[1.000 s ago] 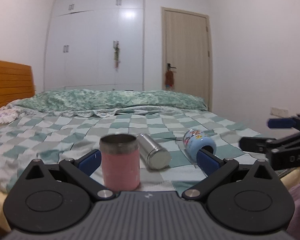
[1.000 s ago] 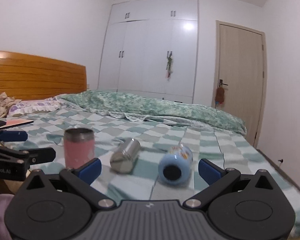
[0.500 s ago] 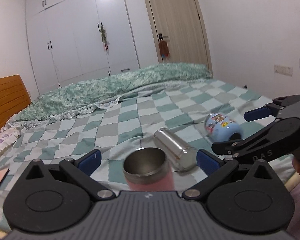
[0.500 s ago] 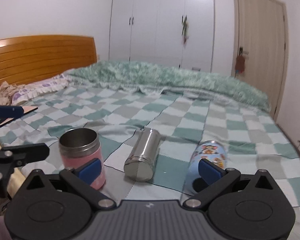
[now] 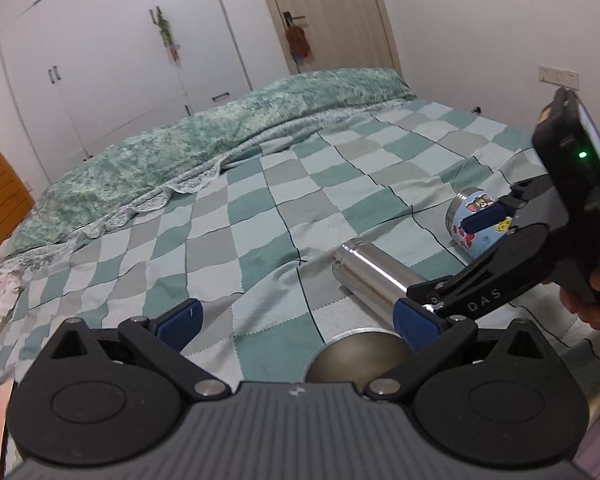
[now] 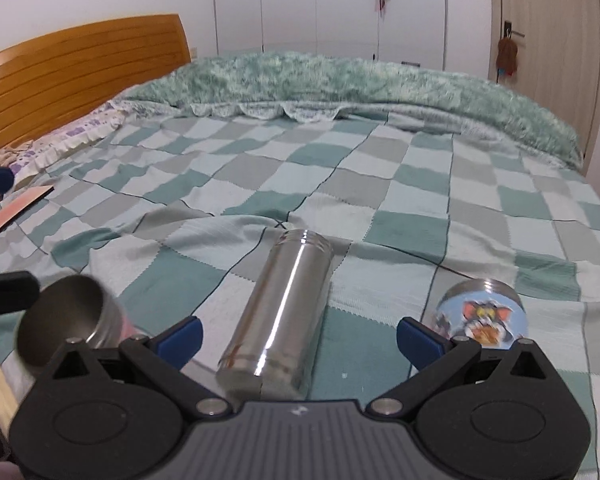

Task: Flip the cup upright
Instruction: 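Move the right gripper down onto the lying silver thermos and close it, then lift the silver thermos with the right gripper toward the left gripper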

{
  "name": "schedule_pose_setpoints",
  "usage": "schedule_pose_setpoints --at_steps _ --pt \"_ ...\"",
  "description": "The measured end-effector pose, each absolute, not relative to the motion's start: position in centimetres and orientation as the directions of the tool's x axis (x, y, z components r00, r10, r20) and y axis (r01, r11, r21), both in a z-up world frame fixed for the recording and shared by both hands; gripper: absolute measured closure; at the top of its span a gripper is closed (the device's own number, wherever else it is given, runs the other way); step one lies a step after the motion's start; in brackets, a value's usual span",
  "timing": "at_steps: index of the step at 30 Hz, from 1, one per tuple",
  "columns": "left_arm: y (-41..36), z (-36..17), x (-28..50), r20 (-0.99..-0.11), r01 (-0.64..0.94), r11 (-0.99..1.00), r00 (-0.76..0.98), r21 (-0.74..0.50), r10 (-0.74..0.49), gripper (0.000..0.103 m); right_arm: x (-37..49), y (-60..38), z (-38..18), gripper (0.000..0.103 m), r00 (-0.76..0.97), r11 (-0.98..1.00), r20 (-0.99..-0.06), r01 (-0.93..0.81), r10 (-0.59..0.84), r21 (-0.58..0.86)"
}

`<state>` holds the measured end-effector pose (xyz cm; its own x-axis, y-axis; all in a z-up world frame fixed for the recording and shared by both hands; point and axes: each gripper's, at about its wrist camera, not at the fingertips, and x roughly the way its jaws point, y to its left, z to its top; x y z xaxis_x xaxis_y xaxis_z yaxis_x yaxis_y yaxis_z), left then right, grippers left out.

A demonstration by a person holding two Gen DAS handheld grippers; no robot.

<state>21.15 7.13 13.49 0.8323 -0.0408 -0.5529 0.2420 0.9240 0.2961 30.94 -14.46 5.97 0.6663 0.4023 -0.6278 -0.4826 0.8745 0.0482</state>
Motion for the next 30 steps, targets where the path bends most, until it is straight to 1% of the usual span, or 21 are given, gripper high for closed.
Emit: schedule_pose_setpoints --at_steps 5,9,13,16,17,19,20,30 --pt "7.9 13.6 24.1 -0.594 0.269 0.927 0.802 0.261 -0.066 0.0 34.2 -13.6 5.0 0.002 0.624 0.871 -0.671 -0.487 0.4 0.067" --pt "8.0 13.0 25.7 -0.62 0.284 0.925 0.781 0.252 -0.071 0.0 36.0 -13.0 3.6 0.009 0.56 0.862 -0.717 -0.493 0.414 0.113" --pt "7.8 12.5 26.6 -0.633 0.301 0.923 0.77 0.239 -0.087 0.0 37.1 -12.8 2.2 0.009 0.499 0.844 -0.738 -0.507 0.455 0.177" --pt "7.6 12.3 26.7 -0.634 0.309 0.922 0.767 0.231 -0.098 0.0 37.4 -12.3 1.5 0.01 0.48 0.841 -0.751 -0.511 0.454 0.181" --pt "7.6 12.3 26.7 -0.633 0.308 0.923 0.768 0.231 -0.098 0.0 37.6 -12.2 1.2 0.012 0.466 0.84 -0.758 -0.507 0.456 0.193" --pt "7.6 12.2 26.6 -0.632 0.307 0.925 0.769 0.226 -0.101 0.0 37.8 -12.3 0.7 0.024 0.445 0.835 -0.763 -0.504 0.47 0.22" --pt "7.7 12.2 26.5 -0.633 0.306 0.926 0.767 0.221 -0.102 0.0 37.8 -12.3 0.5 0.036 0.432 0.83 -0.763 -0.504 0.481 0.238" --pt "7.2 13.5 24.8 -0.61 0.292 0.933 0.785 0.209 -0.109 0.0 37.0 -14.3 1.3 0.04 0.477 0.844 -0.715 -0.438 0.511 0.31"
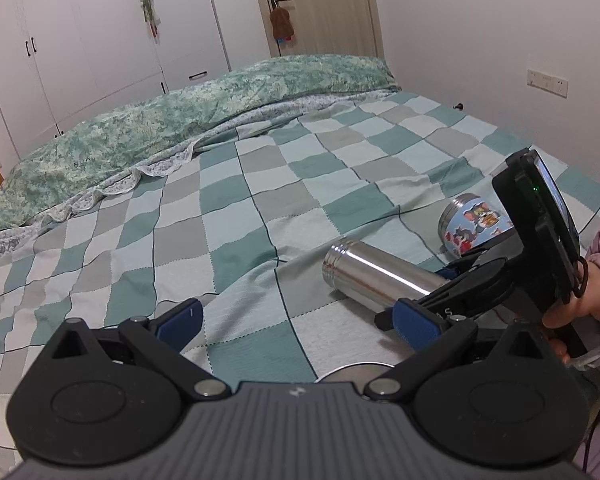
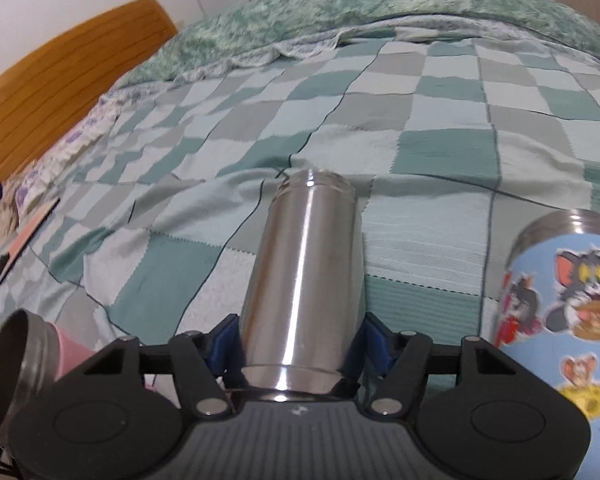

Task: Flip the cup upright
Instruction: 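Lift the silver thermos with the right gripper toward the left gripper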

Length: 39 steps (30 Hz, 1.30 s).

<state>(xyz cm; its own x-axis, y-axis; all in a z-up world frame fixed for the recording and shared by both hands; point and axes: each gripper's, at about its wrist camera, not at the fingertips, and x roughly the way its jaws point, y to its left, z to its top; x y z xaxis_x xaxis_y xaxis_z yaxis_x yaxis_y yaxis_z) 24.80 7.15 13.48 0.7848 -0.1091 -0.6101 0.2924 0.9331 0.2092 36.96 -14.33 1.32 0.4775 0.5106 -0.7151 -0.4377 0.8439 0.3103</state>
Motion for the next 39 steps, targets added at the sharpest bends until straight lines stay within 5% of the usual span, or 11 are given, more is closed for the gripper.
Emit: schedule_pose_setpoints --at_steps 20,39 --pt "3.5 16.5 15.5 -0.541 0.309 0.937 0.822 0.163 -0.177 0.0 26.9 -20.4 6.2 0.04 0.643 0.869 -0.585 -0.379 0.494 0.318" --pt "1.0 12.3 7.3 -0.547 0.333 0.938 0.805 0.1 -0.227 0.0 16.3 -24.3 1.3 0.04 0.666 0.911 -0.622 -0.274 0.411 0.309"
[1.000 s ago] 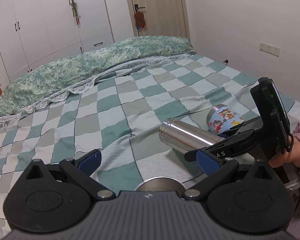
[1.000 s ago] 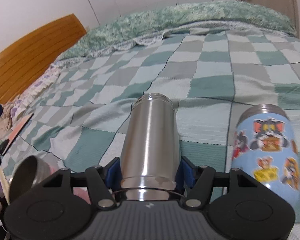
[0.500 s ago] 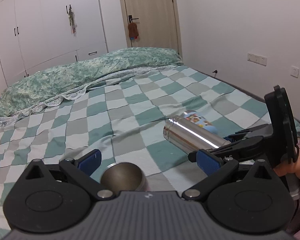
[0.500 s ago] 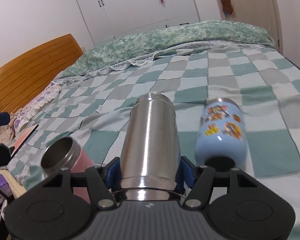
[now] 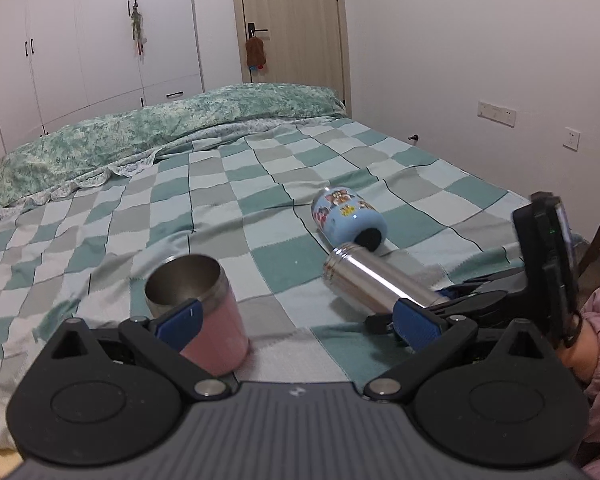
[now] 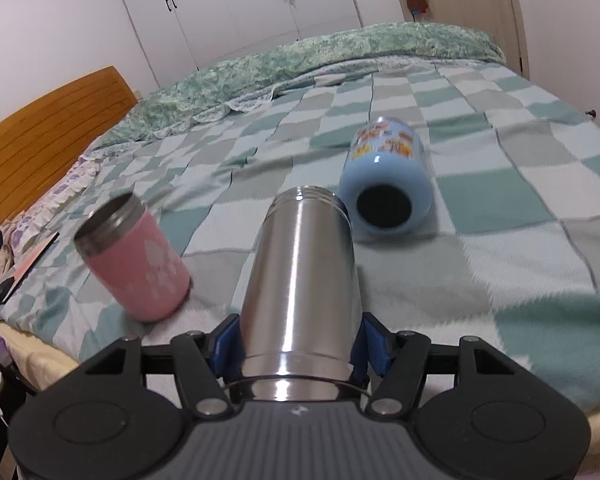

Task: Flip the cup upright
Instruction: 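Lift the silver thermos with the right gripper toward the left gripper, then close the left gripper on the thermos while the right gripper opens and releases it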

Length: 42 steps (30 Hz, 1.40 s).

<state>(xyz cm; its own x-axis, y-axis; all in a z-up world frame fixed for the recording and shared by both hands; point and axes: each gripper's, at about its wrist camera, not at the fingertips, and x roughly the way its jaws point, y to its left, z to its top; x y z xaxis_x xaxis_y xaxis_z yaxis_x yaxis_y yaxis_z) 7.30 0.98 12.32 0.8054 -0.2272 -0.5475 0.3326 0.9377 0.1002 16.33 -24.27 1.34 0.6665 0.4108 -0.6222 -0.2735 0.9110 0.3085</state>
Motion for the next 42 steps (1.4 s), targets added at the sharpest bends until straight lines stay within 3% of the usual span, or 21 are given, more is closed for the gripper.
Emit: schedule_pose_setpoints --at_steps 14,16,18,22,31,42 --pt "1.8 11.2 4.1 -0.539 0.277 0.959 0.817 0.056 -0.205 0.0 15.9 -21.6 -0.3 0.039 0.631 0.912 -0.659 -0.247 0.408 0.328" --pt "1.8 11.3 4.0 -0.537 0.269 0.962 0.82 0.054 -0.199 0.0 15.8 -21.9 -0.2 0.03 0.622 0.904 -0.658 -0.26 0.425 0.338" --pt "1.7 11.4 4.0 -0.539 0.264 0.963 0.819 0.051 -0.196 0.0 15.0 -22.6 0.7 0.005 0.636 0.896 -0.632 -0.284 0.443 0.342" --pt "1.0 11.4 4.3 -0.548 0.251 0.967 0.816 0.051 -0.183 0.0 13.5 -24.7 3.3 0.001 0.717 0.902 -0.55 -0.308 0.428 0.302" --pt "-2.4 10.8 7.9 -0.644 0.213 0.977 0.746 -0.013 -0.172 0.0 13.7 -30.2 5.2 0.0 0.786 0.915 -0.47 -0.325 0.401 0.239" --pt "-7.5 7.5 16.6 -0.75 0.166 0.986 0.652 -0.004 -0.113 0.0 16.9 -34.0 2.5 0.0 0.82 0.919 -0.413 -0.351 0.395 0.182"
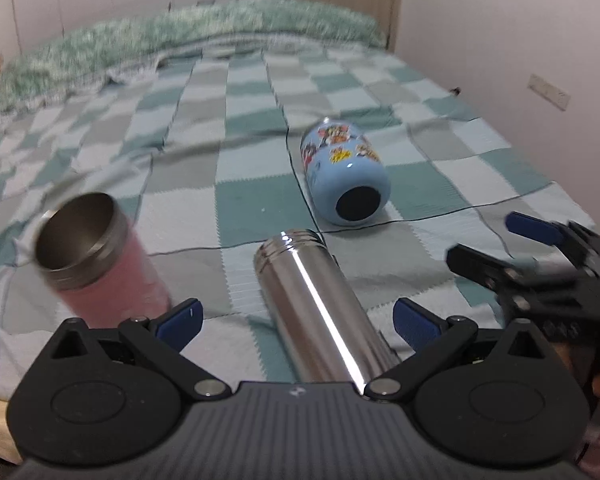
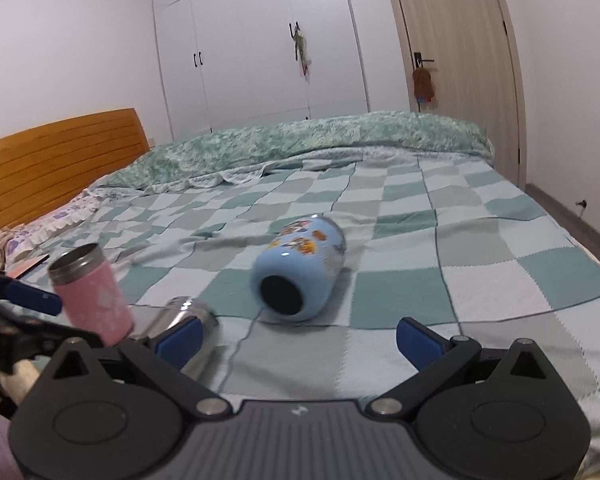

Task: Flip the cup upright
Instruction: 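Close the left gripper on the thermos while the right gripper opens and releases it, then rotate the thermos opening-up with the left gripper and lower it beside the pink cup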

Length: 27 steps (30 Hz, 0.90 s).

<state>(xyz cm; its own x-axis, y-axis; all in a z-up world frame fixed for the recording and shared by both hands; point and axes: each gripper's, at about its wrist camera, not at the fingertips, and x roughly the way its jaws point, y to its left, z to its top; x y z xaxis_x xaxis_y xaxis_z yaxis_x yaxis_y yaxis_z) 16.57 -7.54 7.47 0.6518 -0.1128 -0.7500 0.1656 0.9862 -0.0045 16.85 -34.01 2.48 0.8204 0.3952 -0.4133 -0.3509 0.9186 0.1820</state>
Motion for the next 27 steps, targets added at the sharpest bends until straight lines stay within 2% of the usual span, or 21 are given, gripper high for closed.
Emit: schedule_pose_setpoints --at_steps 8,10,12,13,23,27 --pt "-8.5 4.1 22.5 -0.83 0.072 0.997 0.554 -0.025 -0.061 0.0 20.2 -35.2 -0.2 0.0 0.794 0.901 -0.428 -0.4 0.433 0.17" --pt "-8.4 3.3 23.2 -0.841 0.059 0.998 0.538 -0.026 -0.054 0.006 20.6 -35.3 -0.9 0.0 0.785 0.898 -0.439 -0.411 0.437 0.159" --pt "-8.5 2.8 23.8 -0.854 0.046 0.998 0.518 -0.04 -0.058 0.03 21.0 -35.3 -1.3 0.0 0.776 0.892 -0.444 -0.426 0.447 0.154" --pt "-8.4 2.5 24.1 -0.863 0.043 0.996 0.498 -0.072 -0.084 0.031 21.1 -35.4 -1.4 0.0 0.772 0.887 -0.443 -0.435 0.456 0.155" --pt "-7.8 3.8 22.5 -0.822 0.04 0.993 0.558 -0.111 -0.114 0.034 20.5 -34.9 -1.2 0.0 0.76 0.864 -0.422 -0.483 0.494 0.143" --pt "-7.3 5.3 20.8 -0.786 0.066 0.99 0.602 -0.121 -0.136 0.038 19.7 -34.7 -0.7 0.0 0.771 0.866 -0.403 -0.476 0.493 0.151"
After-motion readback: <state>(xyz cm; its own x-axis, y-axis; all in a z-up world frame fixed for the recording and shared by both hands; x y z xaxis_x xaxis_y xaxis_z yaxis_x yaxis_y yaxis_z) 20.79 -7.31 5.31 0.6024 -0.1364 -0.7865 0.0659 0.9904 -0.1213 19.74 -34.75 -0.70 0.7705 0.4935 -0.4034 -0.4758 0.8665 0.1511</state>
